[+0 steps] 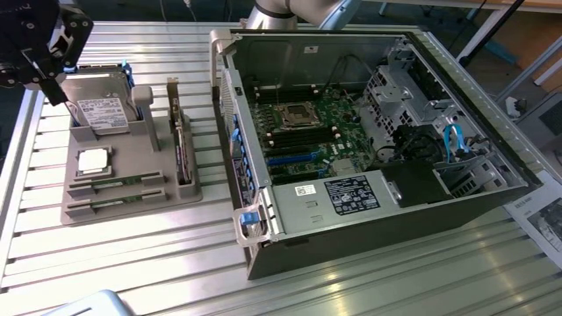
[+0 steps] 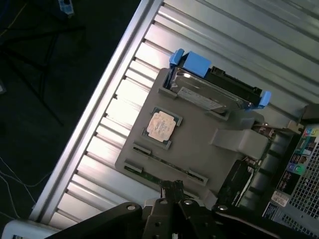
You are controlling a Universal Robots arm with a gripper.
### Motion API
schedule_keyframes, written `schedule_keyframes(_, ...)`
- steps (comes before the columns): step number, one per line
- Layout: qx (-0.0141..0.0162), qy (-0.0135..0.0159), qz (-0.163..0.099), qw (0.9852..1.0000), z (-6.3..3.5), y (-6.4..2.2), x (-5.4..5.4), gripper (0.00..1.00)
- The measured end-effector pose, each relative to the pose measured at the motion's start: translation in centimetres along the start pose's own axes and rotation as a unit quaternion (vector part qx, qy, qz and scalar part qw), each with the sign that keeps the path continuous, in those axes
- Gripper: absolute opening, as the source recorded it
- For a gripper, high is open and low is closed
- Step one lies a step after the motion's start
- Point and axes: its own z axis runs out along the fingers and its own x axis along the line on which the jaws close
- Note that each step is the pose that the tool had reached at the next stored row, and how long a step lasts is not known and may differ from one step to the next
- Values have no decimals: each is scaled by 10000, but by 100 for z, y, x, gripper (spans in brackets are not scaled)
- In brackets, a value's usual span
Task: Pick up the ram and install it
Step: 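Pick up the ram and move it above insertion slot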
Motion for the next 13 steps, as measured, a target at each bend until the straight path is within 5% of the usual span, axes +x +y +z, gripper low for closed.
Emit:
schedule_keyframes(9,-17,32,-711,9975,11,-1,0,10)
schedule_keyframes(13,-29,53,-1204,9927,17,-1,1,10)
